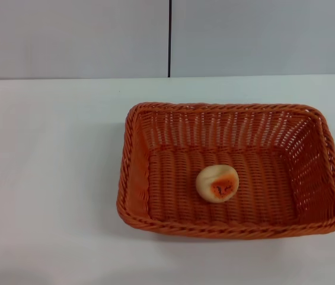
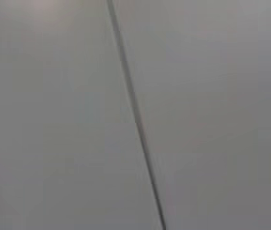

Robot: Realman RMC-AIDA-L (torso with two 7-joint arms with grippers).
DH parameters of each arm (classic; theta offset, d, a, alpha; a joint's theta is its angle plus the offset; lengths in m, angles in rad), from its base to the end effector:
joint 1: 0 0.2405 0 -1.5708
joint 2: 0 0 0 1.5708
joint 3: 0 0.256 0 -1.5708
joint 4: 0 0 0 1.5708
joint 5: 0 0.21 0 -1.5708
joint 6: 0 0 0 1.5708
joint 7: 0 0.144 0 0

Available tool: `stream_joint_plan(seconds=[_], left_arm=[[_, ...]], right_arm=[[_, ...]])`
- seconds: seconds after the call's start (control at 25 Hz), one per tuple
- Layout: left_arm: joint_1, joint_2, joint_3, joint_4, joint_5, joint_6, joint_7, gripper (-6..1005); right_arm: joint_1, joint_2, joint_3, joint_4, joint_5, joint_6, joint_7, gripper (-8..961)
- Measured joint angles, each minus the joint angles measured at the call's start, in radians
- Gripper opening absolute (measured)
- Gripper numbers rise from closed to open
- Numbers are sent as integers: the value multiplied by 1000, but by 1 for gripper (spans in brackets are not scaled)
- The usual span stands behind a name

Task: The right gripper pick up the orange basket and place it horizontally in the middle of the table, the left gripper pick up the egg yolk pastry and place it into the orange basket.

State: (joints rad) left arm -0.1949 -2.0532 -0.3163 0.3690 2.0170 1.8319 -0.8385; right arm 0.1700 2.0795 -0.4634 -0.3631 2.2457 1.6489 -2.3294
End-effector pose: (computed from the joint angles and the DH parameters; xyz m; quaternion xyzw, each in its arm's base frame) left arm -0.3792 0.1944 0.0768 -0.7111 -0.2370 -0.4190 0.5124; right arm 0.3665 0.2347 0.1177 -0.5749 0.1819 0.4952 0.6254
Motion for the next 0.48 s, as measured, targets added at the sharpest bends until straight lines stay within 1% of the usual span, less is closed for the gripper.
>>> stream_joint_plan(seconds=[0.04,0.12,0.16,0.24,0.36,0.4,0.48], left_arm=[[69,-3,-58,-5,-41,6,9,819],[91,-4,-69,-6,-54,8,14,819],[91,-4,-69,-6,-54,8,14,819],[130,-6,-84,-10,-65,14,19,819],[140,-7,-93,-18,-66,15,21,819],[151,-9,-112,-42,-68,12,27,819],[155,-9,-119,-56,-69,10,44,819]], right_arm=[[16,-1,36,42,-2,-2,-46,640],[19,-1,37,49,-4,-7,-60,640],[23,-1,37,54,-5,-12,-72,640],[40,-2,42,59,-4,-25,-83,640],[50,-2,51,60,-1,-26,-84,640],[54,-2,54,62,0,-26,-84,640],[59,-2,57,67,0,-26,-85,640]])
